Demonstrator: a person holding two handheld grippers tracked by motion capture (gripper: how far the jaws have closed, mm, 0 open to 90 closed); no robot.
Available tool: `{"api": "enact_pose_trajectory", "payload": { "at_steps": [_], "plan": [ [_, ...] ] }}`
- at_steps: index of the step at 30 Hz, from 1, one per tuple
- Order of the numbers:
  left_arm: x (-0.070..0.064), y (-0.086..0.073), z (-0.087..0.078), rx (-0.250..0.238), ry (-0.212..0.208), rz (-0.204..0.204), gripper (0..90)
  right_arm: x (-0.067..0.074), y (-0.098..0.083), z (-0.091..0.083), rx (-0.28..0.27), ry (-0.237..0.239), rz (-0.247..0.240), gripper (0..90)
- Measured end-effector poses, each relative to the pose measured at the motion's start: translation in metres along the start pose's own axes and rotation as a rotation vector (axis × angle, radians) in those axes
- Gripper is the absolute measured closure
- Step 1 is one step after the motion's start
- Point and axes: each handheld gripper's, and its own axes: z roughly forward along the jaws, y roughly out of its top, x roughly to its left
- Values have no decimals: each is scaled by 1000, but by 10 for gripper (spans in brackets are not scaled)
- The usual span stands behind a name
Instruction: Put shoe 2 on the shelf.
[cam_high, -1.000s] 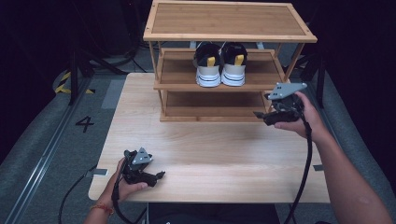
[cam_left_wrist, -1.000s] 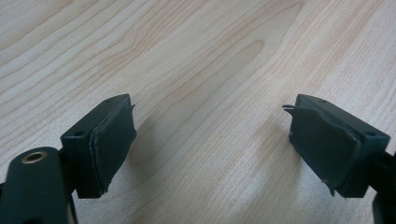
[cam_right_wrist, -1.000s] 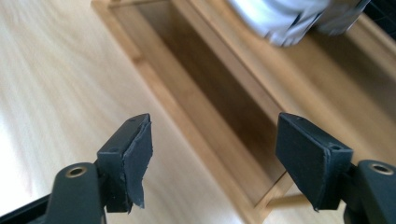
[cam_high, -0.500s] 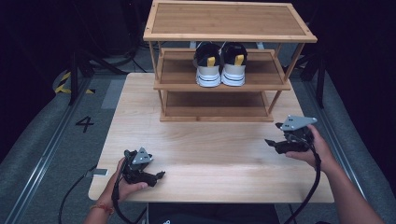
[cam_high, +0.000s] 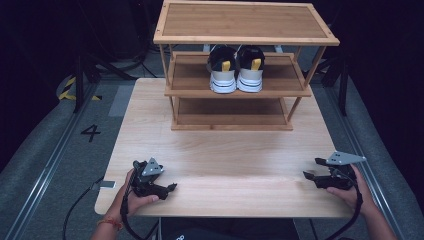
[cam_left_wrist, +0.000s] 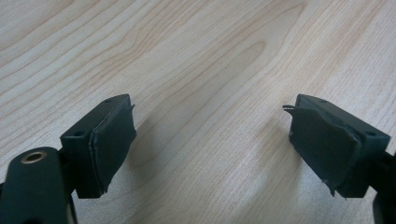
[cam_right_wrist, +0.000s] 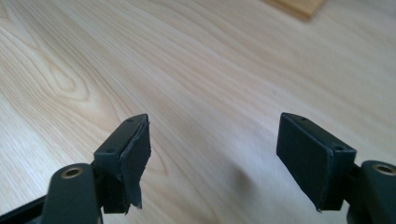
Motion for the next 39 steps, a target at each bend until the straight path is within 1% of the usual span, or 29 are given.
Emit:
{"api": "enact_pose_trajectory", "payload": {
  "at_steps": [1,2,3,6,7,8,9,10,11,33,37,39],
  "plan": [
    [0,0,0,0,0,0,147,0,0,0,0,0,0,271],
    [0,0,0,3,1,0,147,-2,-5,-1,-6,0,20,271],
    [0,0,0,1,-1,-4,147,-4,-15,-3,-14,-2,56,264],
    [0,0,0,1,-1,-4,147,-6,-25,-1,-2,-17,78,255],
    [0,0,0,3,3,3,147,-6,-27,1,6,-23,84,236],
    [0,0,0,3,3,3,147,-6,-27,1,6,-23,84,236],
    [0,0,0,1,1,2,147,-7,-29,0,-2,-22,99,234],
    [0,0,0,-1,-2,-5,147,-7,-29,0,-3,-27,103,225],
    [0,0,0,0,0,-1,147,-8,-29,1,2,-28,117,207],
    [0,0,0,3,5,2,147,-8,-29,2,2,-31,118,206],
    [0,0,0,2,6,0,147,-8,-29,2,2,-32,118,205],
    [0,0,0,-2,1,-8,147,-8,-29,2,1,-33,117,205]
  ]
}}
